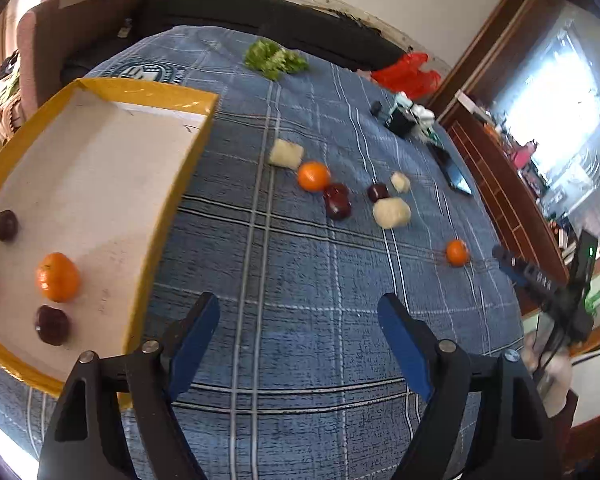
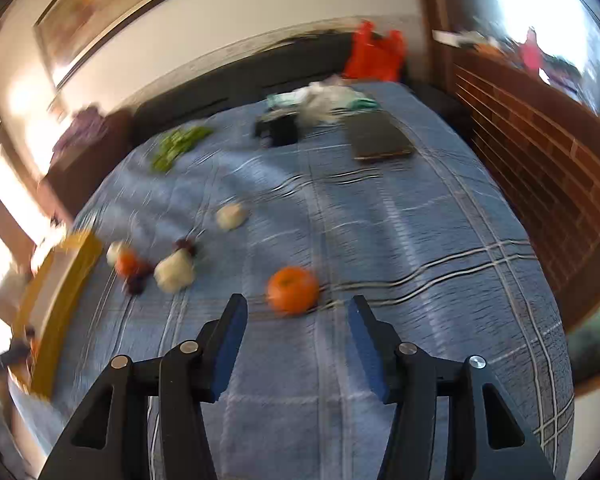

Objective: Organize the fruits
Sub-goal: 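Grasp a round white slice with the left tool while the right grasps a mandarin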

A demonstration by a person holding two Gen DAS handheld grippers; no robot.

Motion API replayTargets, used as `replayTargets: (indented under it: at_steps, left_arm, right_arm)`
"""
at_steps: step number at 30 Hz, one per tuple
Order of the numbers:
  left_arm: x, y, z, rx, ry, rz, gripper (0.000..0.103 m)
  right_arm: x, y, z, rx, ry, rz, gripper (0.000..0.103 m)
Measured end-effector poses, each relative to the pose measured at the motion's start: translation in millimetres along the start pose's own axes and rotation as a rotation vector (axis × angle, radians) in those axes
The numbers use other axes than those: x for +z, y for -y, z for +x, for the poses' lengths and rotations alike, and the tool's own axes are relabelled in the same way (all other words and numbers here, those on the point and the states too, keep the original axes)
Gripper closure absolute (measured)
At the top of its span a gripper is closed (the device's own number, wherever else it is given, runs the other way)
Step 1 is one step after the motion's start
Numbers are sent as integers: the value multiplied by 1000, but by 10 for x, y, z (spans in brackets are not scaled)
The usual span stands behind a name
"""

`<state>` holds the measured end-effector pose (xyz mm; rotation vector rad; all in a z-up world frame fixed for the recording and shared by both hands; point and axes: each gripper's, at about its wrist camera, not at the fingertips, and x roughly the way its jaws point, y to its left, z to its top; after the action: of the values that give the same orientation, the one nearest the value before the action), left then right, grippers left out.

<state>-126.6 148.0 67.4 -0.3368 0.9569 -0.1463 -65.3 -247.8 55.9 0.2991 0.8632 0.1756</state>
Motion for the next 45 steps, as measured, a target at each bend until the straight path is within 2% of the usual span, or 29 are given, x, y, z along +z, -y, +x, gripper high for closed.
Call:
replayTargets:
  at_steps: [1, 2, 4, 11, 15, 20, 27, 29, 32, 40, 45]
  left_arm:
    - [-6, 47, 43, 4, -4, 17, 42]
    - [-18, 90, 80, 3, -14, 36, 61]
    - [-7, 133, 149, -2, -31, 54, 76]
    - [210, 267, 330, 70, -12, 132, 75]
    - [359, 473, 561, 51, -27, 189, 74]
    - [540, 873, 981, 28, -53, 280, 63]
    - [694, 1185, 1509, 23, -89, 318, 59]
    - [710, 1246, 1582, 13, -80, 333, 50]
    - [709, 1328, 1642, 25, -71, 367, 48]
    - [686, 1338, 1743, -12, -102, 356, 47]
    - [711, 1386, 1793, -24, -104, 351, 47]
  right_arm:
    - [34, 26, 53, 4, -1, 15, 43]
    - [71, 15, 134, 5, -5, 20, 42]
    - [124, -35, 313, 3, -18, 21, 42]
    - [69, -200, 716, -22, -32, -37, 40]
    - [54, -114, 809, -2, -48, -17, 40]
    - [43, -85, 802, 22, -50, -12, 40]
    - [31, -95, 811, 19, -64, -22, 40]
    - [28, -102, 812, 16, -67, -29, 40]
    - [24, -122, 815, 5, -71, -43, 40]
    - [13, -156, 818, -16, -76, -68, 41]
    - [-1, -166, 810, -29, -77, -75, 45]
